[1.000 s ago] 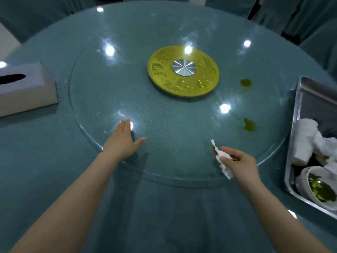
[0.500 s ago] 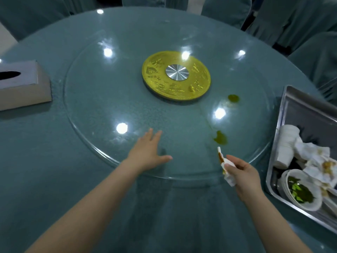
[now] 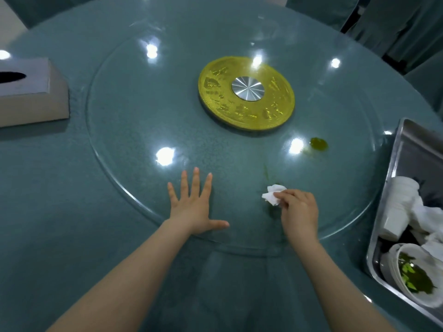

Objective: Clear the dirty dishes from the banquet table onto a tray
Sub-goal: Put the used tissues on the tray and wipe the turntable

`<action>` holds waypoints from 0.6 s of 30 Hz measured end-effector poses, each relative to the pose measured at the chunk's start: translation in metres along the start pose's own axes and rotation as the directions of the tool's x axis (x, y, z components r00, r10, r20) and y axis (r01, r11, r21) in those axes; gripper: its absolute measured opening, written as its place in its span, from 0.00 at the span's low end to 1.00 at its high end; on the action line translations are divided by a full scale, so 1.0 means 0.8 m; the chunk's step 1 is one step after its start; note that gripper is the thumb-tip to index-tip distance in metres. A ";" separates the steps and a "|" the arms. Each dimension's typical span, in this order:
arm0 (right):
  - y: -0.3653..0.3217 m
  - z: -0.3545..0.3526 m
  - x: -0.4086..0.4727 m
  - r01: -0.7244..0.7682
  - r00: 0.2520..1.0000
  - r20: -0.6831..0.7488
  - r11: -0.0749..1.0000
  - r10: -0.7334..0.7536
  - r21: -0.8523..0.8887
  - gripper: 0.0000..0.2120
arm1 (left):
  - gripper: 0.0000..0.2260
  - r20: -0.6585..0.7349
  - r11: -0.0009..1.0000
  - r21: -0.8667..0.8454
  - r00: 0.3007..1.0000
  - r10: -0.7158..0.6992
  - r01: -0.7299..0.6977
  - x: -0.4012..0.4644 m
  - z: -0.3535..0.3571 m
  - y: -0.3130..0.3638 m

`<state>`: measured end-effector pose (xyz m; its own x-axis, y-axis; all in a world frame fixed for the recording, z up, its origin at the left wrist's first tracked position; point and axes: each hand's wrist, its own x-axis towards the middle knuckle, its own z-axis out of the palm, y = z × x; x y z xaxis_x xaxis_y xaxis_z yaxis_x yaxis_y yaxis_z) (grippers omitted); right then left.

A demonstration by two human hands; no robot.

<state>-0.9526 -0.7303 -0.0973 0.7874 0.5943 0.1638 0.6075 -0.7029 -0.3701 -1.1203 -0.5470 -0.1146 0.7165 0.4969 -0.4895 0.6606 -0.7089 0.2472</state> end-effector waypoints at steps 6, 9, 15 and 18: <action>-0.028 0.016 0.101 -0.071 0.994 0.079 0.997 0.072 -0.010 0.20 | 0.59 0.022 0.999 0.032 1.000 0.015 -0.015 0.002 -0.014 -0.023; -0.033 0.017 0.105 -0.070 0.989 0.128 0.997 0.075 -0.041 0.18 | 0.58 0.042 0.999 0.039 0.999 0.024 -0.026 0.001 -0.022 -0.032; -0.049 0.006 0.003 0.228 0.955 0.171 0.970 -0.240 0.086 0.16 | 0.57 0.021 0.997 0.067 0.999 0.048 -0.049 0.004 -0.037 -0.061; -0.062 0.008 -0.038 0.401 0.893 0.156 0.904 -0.422 0.151 0.17 | 0.57 0.009 0.995 0.084 0.998 0.060 -0.061 0.006 -0.044 -0.077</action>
<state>-1.0073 -0.7112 -0.0902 0.4302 0.8884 0.1603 0.8489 -0.3377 -0.4065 -1.1496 -0.4836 -0.1029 0.7528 0.4488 -0.4815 0.5947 -0.7773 0.2054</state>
